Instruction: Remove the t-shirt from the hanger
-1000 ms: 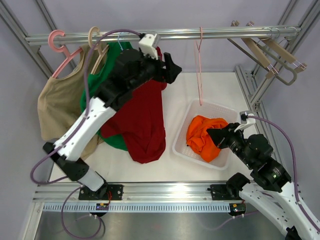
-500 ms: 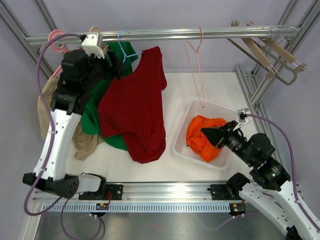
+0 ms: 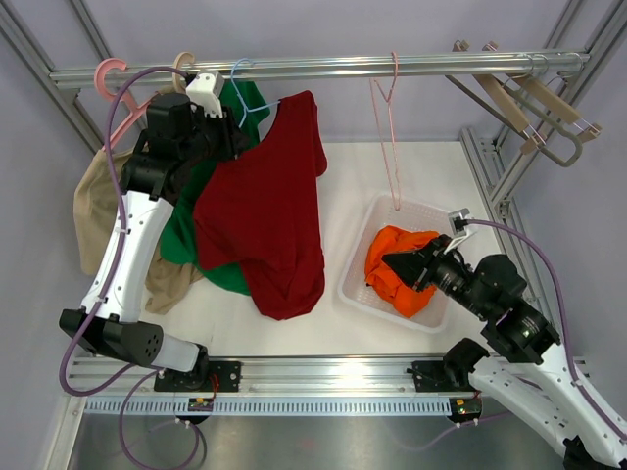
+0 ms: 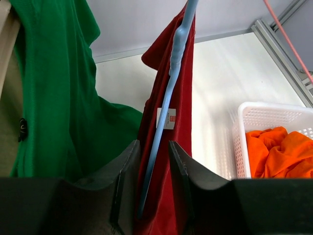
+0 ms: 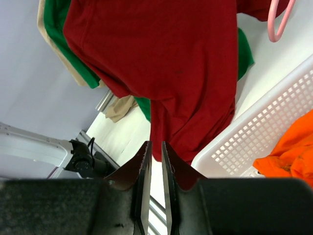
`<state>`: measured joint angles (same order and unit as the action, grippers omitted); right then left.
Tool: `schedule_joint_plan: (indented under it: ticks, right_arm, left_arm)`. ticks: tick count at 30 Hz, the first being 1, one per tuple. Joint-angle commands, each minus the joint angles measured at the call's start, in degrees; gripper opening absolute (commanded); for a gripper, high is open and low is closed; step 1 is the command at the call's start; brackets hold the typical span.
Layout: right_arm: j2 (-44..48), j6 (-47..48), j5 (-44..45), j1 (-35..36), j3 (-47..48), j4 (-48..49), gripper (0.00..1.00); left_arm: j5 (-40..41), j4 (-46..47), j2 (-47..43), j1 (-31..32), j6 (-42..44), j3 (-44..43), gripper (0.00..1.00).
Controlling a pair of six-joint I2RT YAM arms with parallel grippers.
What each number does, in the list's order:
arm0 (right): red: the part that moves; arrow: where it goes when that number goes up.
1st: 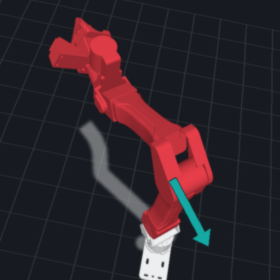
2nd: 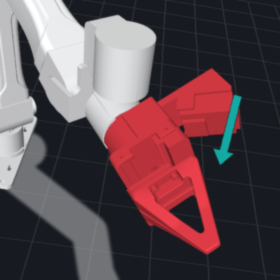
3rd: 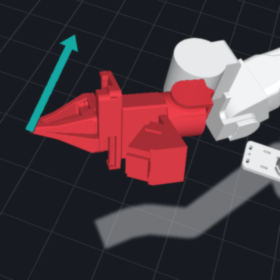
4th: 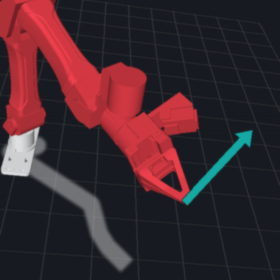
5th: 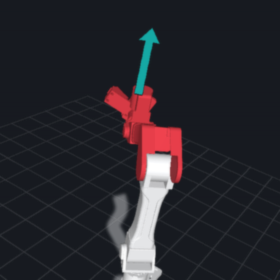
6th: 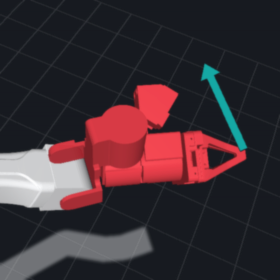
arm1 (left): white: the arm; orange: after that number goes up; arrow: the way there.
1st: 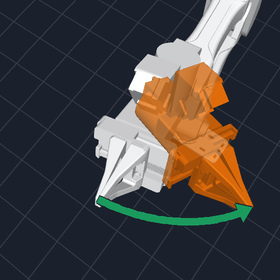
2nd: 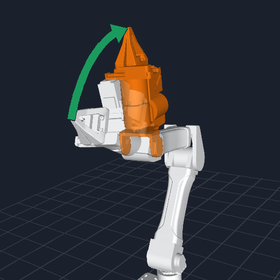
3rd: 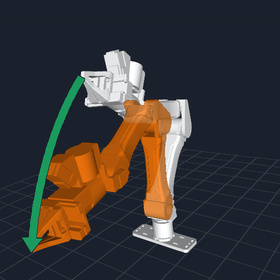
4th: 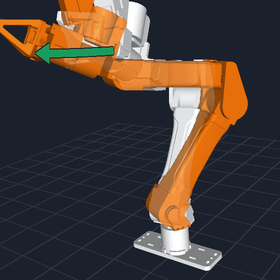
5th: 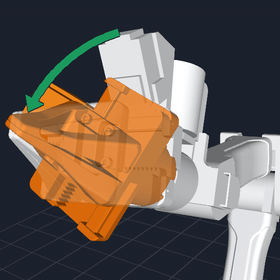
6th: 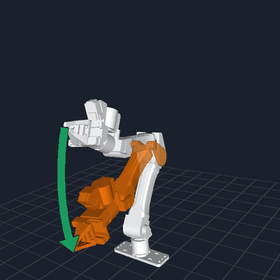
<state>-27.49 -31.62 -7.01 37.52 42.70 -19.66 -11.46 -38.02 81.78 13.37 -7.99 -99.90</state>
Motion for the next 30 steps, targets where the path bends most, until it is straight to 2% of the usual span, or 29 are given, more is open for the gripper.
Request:
schedule_joint_plan:
  ticks: [1,6,8,9,11,15,26,30]
  right_arm:
    - [-1.51,-0.12,0.23,3.68,0.02,3.22,0.22]
    - [-4.33,0.33,6.38,11.25,0.37,4.36,0.22]
    - [-6.08,0.41,9.26,15.19,0.54,5.59,0.22]
    - [-6.87,0.33,9.9,16.26,0.63,6.03,0.22]
    - [-9.25,0.5,11.56,18.46,0.81,7.52,0.22]
    - [-13.81,0.94,14.12,24.16,2.12,9.46,0.22]
    - [-24.1,2.96,17.19,30.76,6.34,12.98,0.22]
    - [-26.39,3.4,20.18,32.62,7.83,13.51,0.35]
  left_arm:
    - [-2.86,1.63,-1.62,-0.36,-0.18,-2.41,0.34]
    - [-3.04,1.63,-1.53,-0.36,-0.19,-2.76,0.34]
    - [-3.13,1.63,-1.45,-0.36,-0.27,-2.76,0.18]
    - [-3.21,1.63,-1.62,-0.36,-0.36,-2.76,0.06]
    - [-3.21,1.72,-1.71,-0.36,-0.54,-3.11,0.0]
    - [-3.3,2.6,-2.85,-0.27,-1.5,-3.9,0.0]
    - [-4.71,2.6,-4.0,1.22,-2.03,-9.43,0.0]
    - [-5.5,3.47,-5.21,2.36,-2.38,-8.93,0.0]
